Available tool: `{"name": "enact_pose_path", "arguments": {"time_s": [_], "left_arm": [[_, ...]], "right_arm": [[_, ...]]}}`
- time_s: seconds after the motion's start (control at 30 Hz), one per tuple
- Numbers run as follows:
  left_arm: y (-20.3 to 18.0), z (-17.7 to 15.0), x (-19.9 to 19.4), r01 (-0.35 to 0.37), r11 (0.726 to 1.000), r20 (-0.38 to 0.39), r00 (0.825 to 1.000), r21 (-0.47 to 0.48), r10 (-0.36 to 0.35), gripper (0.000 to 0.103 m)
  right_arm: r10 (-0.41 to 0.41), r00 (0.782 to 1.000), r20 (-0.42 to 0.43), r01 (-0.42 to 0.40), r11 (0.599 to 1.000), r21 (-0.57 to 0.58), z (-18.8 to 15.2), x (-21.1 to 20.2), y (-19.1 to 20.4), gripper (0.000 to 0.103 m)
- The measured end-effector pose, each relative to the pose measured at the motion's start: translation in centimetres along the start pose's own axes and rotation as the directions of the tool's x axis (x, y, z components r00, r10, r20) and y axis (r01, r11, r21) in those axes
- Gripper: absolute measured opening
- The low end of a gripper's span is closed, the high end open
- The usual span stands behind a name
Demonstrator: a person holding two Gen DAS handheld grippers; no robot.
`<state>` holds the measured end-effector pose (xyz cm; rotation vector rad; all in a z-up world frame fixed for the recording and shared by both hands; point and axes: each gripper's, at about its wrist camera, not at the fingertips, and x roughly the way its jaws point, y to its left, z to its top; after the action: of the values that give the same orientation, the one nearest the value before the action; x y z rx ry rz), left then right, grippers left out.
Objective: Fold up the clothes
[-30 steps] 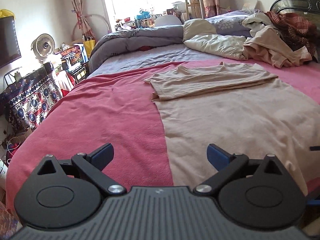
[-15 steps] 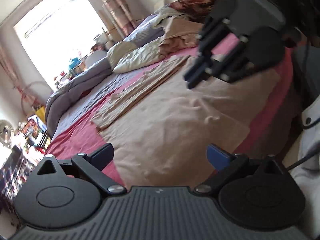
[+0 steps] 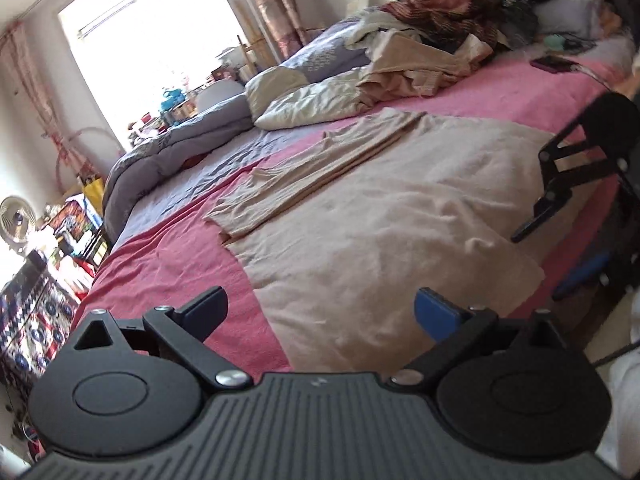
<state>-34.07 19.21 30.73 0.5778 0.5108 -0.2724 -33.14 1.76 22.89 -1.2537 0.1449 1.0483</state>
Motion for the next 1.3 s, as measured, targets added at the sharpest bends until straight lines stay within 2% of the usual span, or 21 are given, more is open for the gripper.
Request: {"name": "enact_pose_path", "arguments": {"time_s": [0.03,0.1,0.17,0.23,0.27,0.33,0.43,0.53,0.63,0.73,0.8,0.87,0.9,0.93,0.97,1.0,1.1,1.2,1.23,1.27,1.3], "left_arm": [[0.4,0.0,0.0,-0.008,1.000,-0.002,1.000,-0.018,0.008,0.102],[1.1,-0.1,0.1,-0.023,0.998,-0.007,1.000,-0.053,0.023,0.102],[1.8,-0.1,0.1,-0.039,0.995,-0.012,0.999,-0.088,0.038,0.102],[2.5,-0.2,0.1,-0.055,0.991,-0.018,0.998,-0.122,0.053,0.102],[2.9,-0.2,0.1,-0.063,0.988,-0.021,0.998,-0.140,0.060,0.102],[3.4,-0.3,0.1,-0.067,0.984,-0.026,0.998,-0.165,0.064,0.102],[3.4,0.3,-0.9,0.000,0.983,0.026,1.000,-0.183,0.005,0.101],[3.6,1.4,-2.5,0.126,0.974,0.138,0.985,-0.189,-0.100,0.102],[2.2,2.5,-2.3,0.181,0.978,0.156,0.974,-0.100,-0.164,0.102],[-0.7,2.7,-0.8,0.185,0.981,0.118,0.975,0.058,-0.191,0.102],[-2.7,2.5,0.7,0.182,0.970,0.087,0.976,0.162,-0.198,0.102],[-4.3,2.1,2.5,0.157,0.959,0.056,0.983,0.237,-0.175,0.100],[-4.9,1.9,3.5,0.135,0.956,0.040,0.988,0.260,-0.150,0.094],[-5.3,1.8,4.5,0.116,0.956,0.023,0.992,0.269,-0.127,0.089],[-5.5,1.8,5.4,0.106,0.958,0.002,0.994,0.265,-0.110,0.080],[-5.5,1.9,6.0,0.110,0.962,-0.011,0.994,0.251,-0.111,0.077],[-5.4,2.0,6.6,0.124,0.969,-0.009,0.992,0.213,-0.125,0.078],[-5.1,2.2,6.6,0.061,0.982,-0.003,0.998,0.180,-0.061,0.078],[-4.8,2.3,6.7,0.039,0.988,-0.005,0.999,0.149,-0.038,0.077],[-4.3,2.3,6.7,0.018,0.994,-0.011,1.000,0.112,-0.016,0.075],[-3.7,2.3,6.9,-0.009,0.997,-0.018,1.000,0.075,0.010,0.074]], "right_arm": [[-0.017,1.000,0.017,0.017,1.000,-0.018,0.0,0.1,0.4,0.077],[-0.033,0.999,0.003,0.033,0.998,-0.059,0.1,0.9,0.7,0.071],[-0.076,0.997,-0.027,0.075,0.996,-0.053,0.0,1.7,0.2,0.043],[-0.114,0.991,-0.066,0.113,0.993,-0.023,-0.3,2.2,-0.7,0.039],[-0.118,0.990,-0.079,0.118,0.993,-0.004,-0.4,2.4,-1.2,0.032],[-0.098,0.991,-0.092,0.104,0.993,0.060,-0.3,2.2,-2.6,0.027],[-0.086,0.992,-0.097,0.103,0.978,0.181,0.2,1.2,-5.5,0.014],[-0.140,0.985,-0.101,0.165,0.932,0.322,0.2,0.6,-9.6,0.013],[-0.154,0.979,-0.134,0.198,0.883,0.427,-0.7,1.7,-13.3,0.012],[-0.118,0.983,-0.141,0.174,0.842,0.511,-1.4,3.1,-15.6,0.012],[-0.090,0.988,-0.128,0.147,0.810,0.568,-1.7,3.3,-16.7,0.012],[-0.054,0.994,-0.100,0.106,0.760,0.641,-2.1,2.3,-17.5,0.012],[-0.040,0.996,-0.085,0.087,0.736,0.672,-2.3,1.7,-17.9,0.012],[-0.029,0.997,-0.075,0.073,0.716,0.694,-2.7,1.1,-18.1,0.012],[-0.023,0.997,-0.069,0.065,0.701,0.710,-3.1,0.5,-18.1,0.012],[-0.020,0.998,-0.067,0.062,0.686,0.725,-3.4,-0.1,-18.1,0.012],[-0.002,0.998,-0.057,0.046,0.624,0.780,-4.6,-1.4,-18.2,0.012],[0.000,0.997,-0.079,0.063,0.599,0.798,-5.7,-1.7,-17.5,0.016],[-0.009,0.995,-0.101,0.087,0.585,0.806,-6.2,-1.9,-16.7,0.025],[-0.013,0.992,-0.124,0.110,0.567,0.817,-6.8,-2.2,-15.7,0.038],[-0.012,0.990,-0.141,0.124,0.550,0.826,-7.3,-2.7,-14.7,0.044]]}}
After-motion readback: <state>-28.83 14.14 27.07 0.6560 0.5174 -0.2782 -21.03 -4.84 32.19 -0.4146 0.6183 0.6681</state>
